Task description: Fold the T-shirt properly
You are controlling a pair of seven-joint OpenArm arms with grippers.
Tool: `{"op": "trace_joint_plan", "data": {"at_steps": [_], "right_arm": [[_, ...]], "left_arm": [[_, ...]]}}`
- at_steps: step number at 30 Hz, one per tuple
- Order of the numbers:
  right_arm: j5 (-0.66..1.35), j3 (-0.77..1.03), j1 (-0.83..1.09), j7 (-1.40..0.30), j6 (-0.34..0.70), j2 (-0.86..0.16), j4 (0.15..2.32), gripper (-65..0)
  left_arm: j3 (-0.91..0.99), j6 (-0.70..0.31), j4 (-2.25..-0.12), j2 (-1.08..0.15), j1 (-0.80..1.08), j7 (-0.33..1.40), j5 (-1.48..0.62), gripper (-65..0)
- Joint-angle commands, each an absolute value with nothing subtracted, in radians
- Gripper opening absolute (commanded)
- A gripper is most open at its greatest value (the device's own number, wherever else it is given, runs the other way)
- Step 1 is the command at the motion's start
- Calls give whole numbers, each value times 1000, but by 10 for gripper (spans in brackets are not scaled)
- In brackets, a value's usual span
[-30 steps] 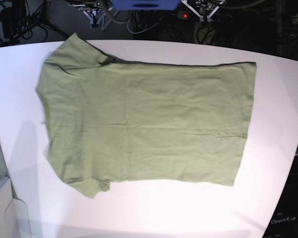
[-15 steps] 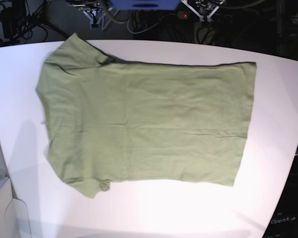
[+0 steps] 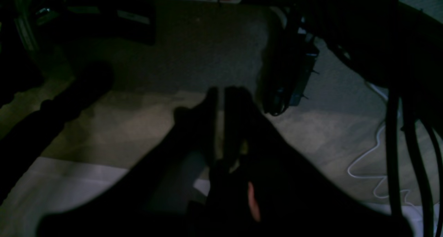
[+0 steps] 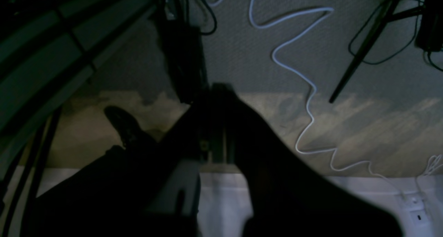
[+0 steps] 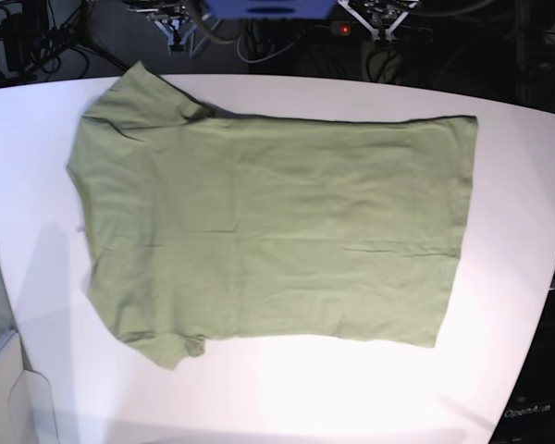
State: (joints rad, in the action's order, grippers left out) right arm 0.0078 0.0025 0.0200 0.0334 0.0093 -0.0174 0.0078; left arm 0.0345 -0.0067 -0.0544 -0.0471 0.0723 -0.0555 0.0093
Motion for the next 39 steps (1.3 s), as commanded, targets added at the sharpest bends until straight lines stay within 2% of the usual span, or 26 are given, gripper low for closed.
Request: {"op": "trace_joint_plan", "data": {"at_steps": [1, 4, 7, 9, 13, 16, 18, 20, 22, 23, 24, 26, 28, 29, 31, 34, 39], "right_arm": [[8, 4, 24, 28, -4, -21, 7, -637], [8, 4, 21, 27, -4, -21, 7, -630], [8, 4, 19, 27, -4, -21, 5, -546], [8, 5, 19, 27, -4, -21, 5, -422], [8, 5, 21, 27, -4, -21, 5, -176], [8, 5, 22, 30, -4, -21, 5, -103], [8, 5, 22, 31, -4, -21, 5, -91], [8, 5, 22, 33, -4, -21, 5, -91], [8, 5, 22, 33, -4, -21, 5, -97], [8, 5, 22, 33, -4, -21, 5, -99], [8, 5, 22, 33, -4, -21, 5, -109], [8, 5, 24, 36, -4, -21, 5, -194], [10, 5, 24, 36, -4, -21, 7, -345], [12, 7, 24, 36, -5, -21, 7, -451], [38, 7, 24, 36, -5, -22, 7, -643], [79, 7, 24, 36, -5, -39, 7, -638], [82, -1, 24, 36, -5, -42, 7, -644]], "left_arm": [[22, -5, -58, -48, 77, -51, 21, -618], [15, -5, -56, -47, 77, -50, 25, -617], [15, -5, -56, -47, 77, -50, 25, -588], [15, -5, -56, -47, 77, -50, 25, -500], [15, -5, -56, -47, 77, -51, 22, -260], [15, -5, -56, -47, 77, -51, 21, -138], [15, -5, -56, -47, 77, -51, 24, -111], [15, -5, -56, -47, 77, -51, 24, -112], [15, -5, -56, -47, 77, -51, 24, -119], [15, -5, -56, -47, 77, -51, 24, -147], [15, -5, -56, -47, 77, -53, 24, -211], [21, -5, -56, -47, 77, -54, 16, -429], [22, -5, -56, -47, 77, -54, 13, -641], [22, -5, -56, -47, 77, -54, 13, -650], [22, -5, -56, -47, 77, -53, 13, -610], [22, -5, -56, -47, 77, -54, 13, -632], [22, -5, -56, -47, 77, -56, 13, -630]]}}
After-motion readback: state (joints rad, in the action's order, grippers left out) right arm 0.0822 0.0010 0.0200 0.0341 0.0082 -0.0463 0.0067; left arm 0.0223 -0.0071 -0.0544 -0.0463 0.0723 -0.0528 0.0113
